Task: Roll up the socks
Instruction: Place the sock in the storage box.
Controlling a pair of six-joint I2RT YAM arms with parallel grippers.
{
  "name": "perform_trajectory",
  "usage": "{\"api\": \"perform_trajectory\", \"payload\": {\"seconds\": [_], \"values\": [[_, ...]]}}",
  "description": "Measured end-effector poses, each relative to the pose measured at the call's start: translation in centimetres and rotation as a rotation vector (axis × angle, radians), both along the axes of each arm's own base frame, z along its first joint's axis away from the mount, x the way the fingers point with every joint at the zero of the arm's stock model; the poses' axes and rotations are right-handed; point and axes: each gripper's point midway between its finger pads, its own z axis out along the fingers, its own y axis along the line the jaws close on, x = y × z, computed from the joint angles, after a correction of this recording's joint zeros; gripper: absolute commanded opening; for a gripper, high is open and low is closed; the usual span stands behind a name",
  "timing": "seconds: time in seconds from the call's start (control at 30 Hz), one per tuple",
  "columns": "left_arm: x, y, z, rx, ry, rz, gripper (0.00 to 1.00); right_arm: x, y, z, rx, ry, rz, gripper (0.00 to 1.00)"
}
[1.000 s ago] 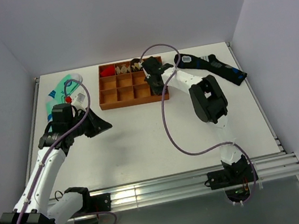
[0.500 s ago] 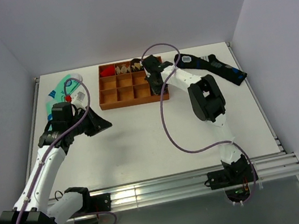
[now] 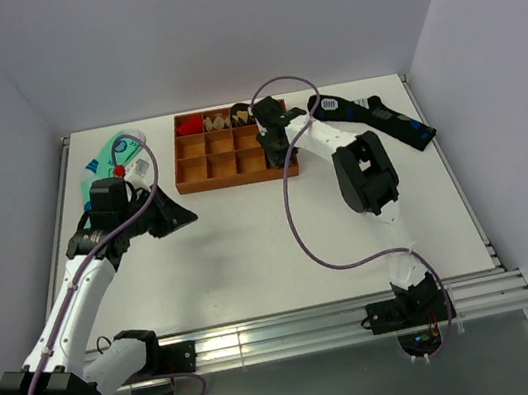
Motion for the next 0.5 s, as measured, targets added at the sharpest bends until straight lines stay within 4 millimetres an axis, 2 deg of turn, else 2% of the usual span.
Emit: {"api": "perform_trajectory", "payload": {"seconds": [0.23, 0.27, 0.3, 0.5], "values": [[0.2, 0.0, 0.1, 0.0, 0.001, 0.0, 0.15, 0.0, 0.3, 0.0, 0.038, 0.01, -0.02, 0.54], [0.2, 0.0, 0.0, 0.001, 0.002, 0.0, 0.15, 0.0, 0.4, 0.0, 0.049, 0.011, -0.023, 0.65], [0.2, 0.0, 0.0, 0.001, 0.003, 0.0, 0.15, -0.1, 0.5, 0.1, 0.061, 0.012, -0.033, 0.73], [0.3, -0.1, -0.2, 0.003, 0.012, 0.0, 0.15, 0.7, 0.6, 2.3, 0.095, -0.039, -0.05, 0.76]]}}
